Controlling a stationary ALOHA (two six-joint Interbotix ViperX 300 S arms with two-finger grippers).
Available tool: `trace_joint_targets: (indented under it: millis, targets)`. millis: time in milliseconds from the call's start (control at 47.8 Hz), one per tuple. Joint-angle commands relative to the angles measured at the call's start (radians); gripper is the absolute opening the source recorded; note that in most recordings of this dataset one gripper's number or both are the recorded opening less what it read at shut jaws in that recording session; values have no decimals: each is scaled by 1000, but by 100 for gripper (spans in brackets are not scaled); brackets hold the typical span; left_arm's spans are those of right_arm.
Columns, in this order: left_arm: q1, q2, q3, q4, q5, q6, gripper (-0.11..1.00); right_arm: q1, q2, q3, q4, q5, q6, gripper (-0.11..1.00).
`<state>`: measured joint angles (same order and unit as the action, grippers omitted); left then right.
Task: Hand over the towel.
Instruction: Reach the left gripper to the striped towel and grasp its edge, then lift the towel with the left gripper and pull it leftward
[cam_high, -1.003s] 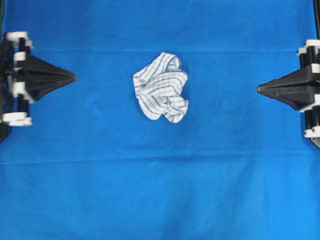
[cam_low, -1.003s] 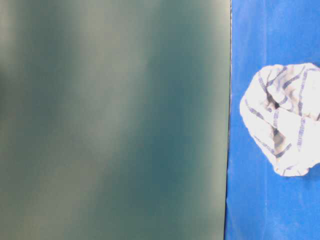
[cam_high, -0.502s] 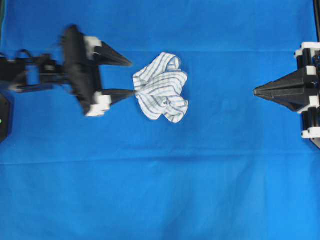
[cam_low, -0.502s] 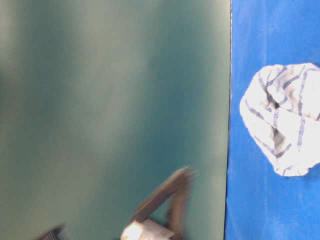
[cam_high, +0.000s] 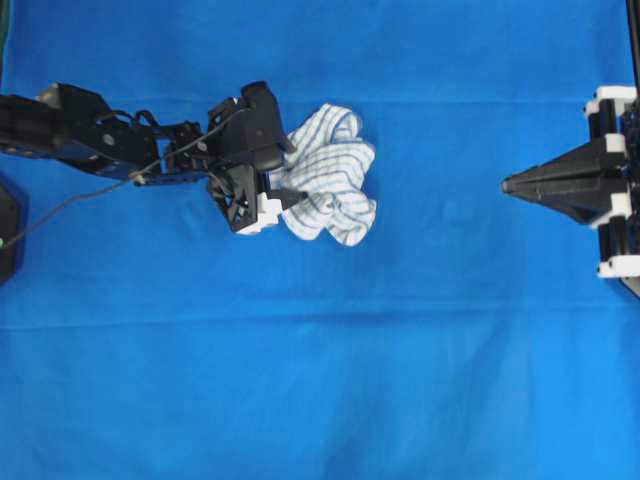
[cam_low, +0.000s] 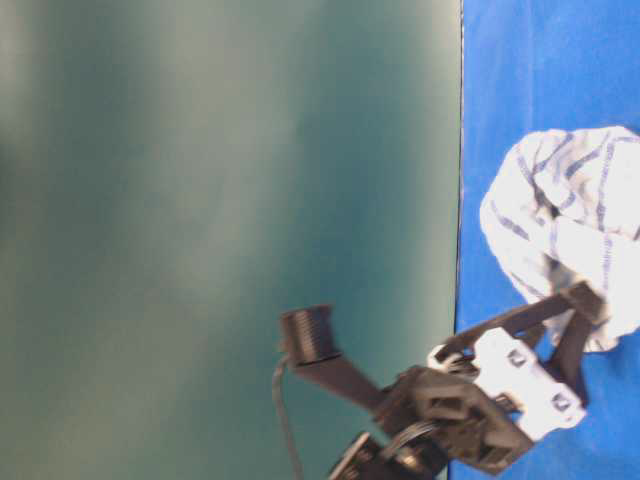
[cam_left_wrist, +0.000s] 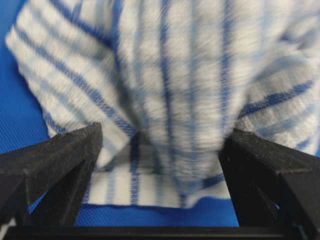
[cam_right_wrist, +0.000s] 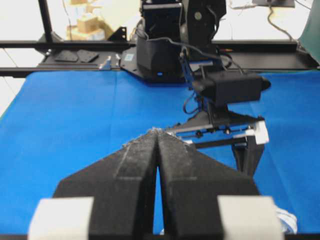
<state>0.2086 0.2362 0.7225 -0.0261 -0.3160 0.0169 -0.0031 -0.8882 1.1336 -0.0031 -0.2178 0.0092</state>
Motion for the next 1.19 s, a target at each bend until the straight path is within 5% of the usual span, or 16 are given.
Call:
trace_joint_targets:
  millis: [0, 167, 439, 502, 878, 1171]
  targets:
    - [-5, -9, -26, 2, 2, -2, 93, 0, 5, -21, 2, -3, 2, 0]
    - [-8, -12, -26, 2, 35, -2, 87, 0, 5, -21, 2, -3, 2, 0]
    - [-26, -52, -18, 2, 48, -2, 14, 0, 5, -23, 3, -5, 2, 0]
    - [-26, -95, -12, 2, 52, 0, 5, -2, 5, -25, 3, -5, 2, 0]
    - [-60, -522, 81, 2, 75, -2, 5, -2, 5, -32, 5, -8, 3, 0]
    - [-160, -844, 189, 2, 69, -9, 5, -2, 5, -34, 5, -9, 3, 0]
